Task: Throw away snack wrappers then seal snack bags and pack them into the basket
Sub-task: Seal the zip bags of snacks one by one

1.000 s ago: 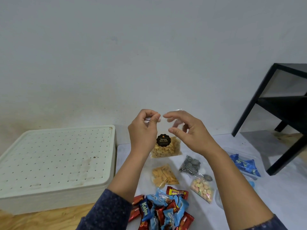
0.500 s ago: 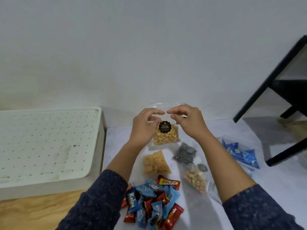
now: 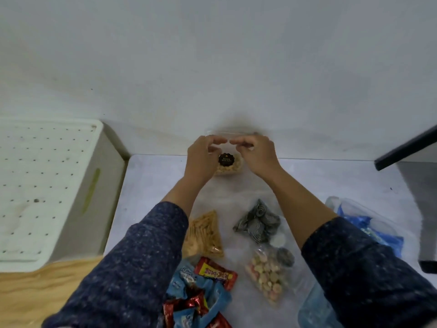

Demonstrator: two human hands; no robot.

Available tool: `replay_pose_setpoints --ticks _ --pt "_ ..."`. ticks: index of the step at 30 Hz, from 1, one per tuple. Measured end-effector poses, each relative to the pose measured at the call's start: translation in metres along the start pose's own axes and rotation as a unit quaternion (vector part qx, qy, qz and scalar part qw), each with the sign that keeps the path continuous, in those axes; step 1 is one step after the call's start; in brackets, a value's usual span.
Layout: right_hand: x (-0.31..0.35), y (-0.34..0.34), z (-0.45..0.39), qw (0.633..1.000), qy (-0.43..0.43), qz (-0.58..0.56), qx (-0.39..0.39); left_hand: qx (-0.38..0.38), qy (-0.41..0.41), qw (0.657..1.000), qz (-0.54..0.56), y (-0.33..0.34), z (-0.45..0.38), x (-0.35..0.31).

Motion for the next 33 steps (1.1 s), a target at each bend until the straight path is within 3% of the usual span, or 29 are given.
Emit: replay_pose_setpoints --ticks 10,18,27,30,33 --pt "-0.003 -0.001 0.016 0.999 -0.009 0.039 0.018 -0.023 0.062 0.994 -0.089 -0.011 0.009 0.003" --pt "0.019 0.018 0.079 0.995 -0.004 0.100 0.015 0.055 0.068 0.987 -0.132 -0.042 0.058 0.025" --pt "0.003 0.110 0.173 0.975 0.069 0.149 0.147 0.213 -0.001 0.954 -0.210 -0.046 0.130 0.113" --pt "-0.005 0.132 0.199 0.967 0.088 0.158 0.181 0.226 -0.023 0.950 -0.216 -0.046 0.144 0.131" --pt "-0.006 0.139 0.208 0.953 0.055 0.228 0.193 0.225 -0.026 0.952 -0.204 -0.049 0.146 0.133"
Point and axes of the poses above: each hand's wrist, its own z-axis away from the middle knuckle, its own y-axis out of the palm, x = y × z, the point moved 5 cm from there along -z, towards the middle knuckle, and after that the axes turned 13 degrees about -z, right-handed, at the moved point
